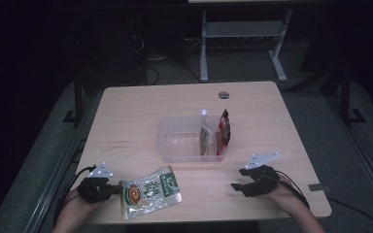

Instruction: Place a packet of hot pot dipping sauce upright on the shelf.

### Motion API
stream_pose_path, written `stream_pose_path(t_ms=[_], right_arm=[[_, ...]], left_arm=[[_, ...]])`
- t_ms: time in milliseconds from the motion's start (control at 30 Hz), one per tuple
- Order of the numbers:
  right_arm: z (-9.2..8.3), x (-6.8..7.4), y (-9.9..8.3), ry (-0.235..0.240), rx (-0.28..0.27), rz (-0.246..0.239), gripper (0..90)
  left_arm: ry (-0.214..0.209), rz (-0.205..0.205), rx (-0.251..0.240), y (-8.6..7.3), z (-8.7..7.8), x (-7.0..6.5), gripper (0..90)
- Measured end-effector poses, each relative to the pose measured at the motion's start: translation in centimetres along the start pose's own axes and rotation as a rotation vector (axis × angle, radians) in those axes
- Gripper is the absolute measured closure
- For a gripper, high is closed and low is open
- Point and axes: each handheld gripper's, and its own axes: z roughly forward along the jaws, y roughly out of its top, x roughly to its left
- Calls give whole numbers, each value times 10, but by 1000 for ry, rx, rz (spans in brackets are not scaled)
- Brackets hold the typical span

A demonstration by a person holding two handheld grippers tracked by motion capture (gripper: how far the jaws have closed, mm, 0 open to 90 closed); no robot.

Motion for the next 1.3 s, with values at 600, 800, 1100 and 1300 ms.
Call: stream_pose_path(t_ms=[600, 800, 1100, 1300], right_arm=[[0, -1, -1, -8, 6, 4, 364], [0, -1, -1, -8, 5, 3, 363], [0, -2, -2, -8, 4, 7, 363], [1, -2, -2, -5, 8, 7, 363]], left_arm=[[-129, 115, -25, 46, 35, -36, 896], [-148, 168, -23, 63, 45, -47, 896], [-139, 254, -65, 79, 40, -49, 620], [-182, 297, -76, 93, 51, -47, 474]])
